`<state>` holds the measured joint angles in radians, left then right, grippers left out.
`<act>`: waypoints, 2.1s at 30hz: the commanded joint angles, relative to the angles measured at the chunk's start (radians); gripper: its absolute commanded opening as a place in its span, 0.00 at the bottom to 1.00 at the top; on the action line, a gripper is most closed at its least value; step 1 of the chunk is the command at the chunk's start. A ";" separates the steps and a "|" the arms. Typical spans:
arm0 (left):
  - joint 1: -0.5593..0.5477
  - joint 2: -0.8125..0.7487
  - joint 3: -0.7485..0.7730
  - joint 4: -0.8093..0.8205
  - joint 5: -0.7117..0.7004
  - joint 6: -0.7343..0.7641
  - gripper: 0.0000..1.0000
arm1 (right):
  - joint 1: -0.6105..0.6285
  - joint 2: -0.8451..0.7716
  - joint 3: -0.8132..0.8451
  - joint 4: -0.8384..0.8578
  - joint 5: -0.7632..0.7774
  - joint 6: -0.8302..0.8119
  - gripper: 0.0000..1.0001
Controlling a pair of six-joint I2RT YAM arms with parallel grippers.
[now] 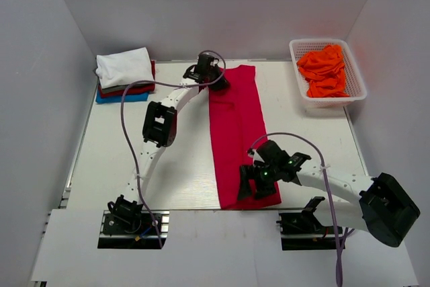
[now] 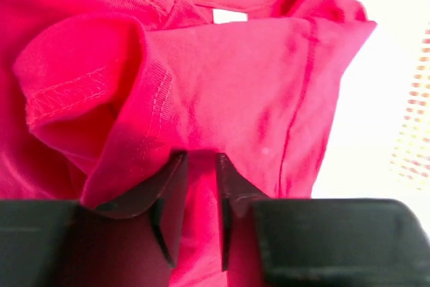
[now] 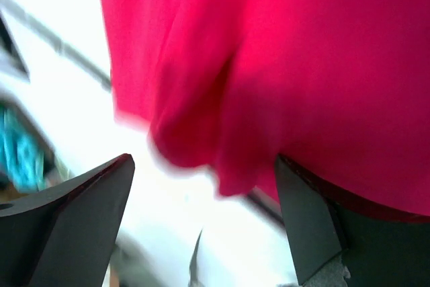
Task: Fold and stack the t-shirts
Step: Rotate the tshirt 90 degrees, then grab the bottom of the folded rectangular tshirt with both arms
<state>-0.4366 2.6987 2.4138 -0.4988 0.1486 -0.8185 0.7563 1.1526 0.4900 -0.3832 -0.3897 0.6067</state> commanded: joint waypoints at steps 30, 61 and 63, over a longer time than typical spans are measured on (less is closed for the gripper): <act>-0.068 -1.080 -1.042 0.072 0.081 0.208 1.00 | 0.092 -0.353 0.124 -0.305 0.434 0.263 0.90; -0.746 -1.136 -1.596 0.031 -0.176 -0.140 0.75 | -0.012 -0.278 -0.005 -0.390 0.417 0.415 0.90; -0.746 -1.127 -1.596 0.051 -0.176 -0.131 0.69 | -0.012 -0.277 -0.027 -0.373 0.416 0.436 0.86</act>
<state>-1.1778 1.5509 0.8268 -0.4675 0.0517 -0.9627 0.7464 0.8753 0.4805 -0.8036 0.0635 0.9878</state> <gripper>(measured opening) 0.707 0.869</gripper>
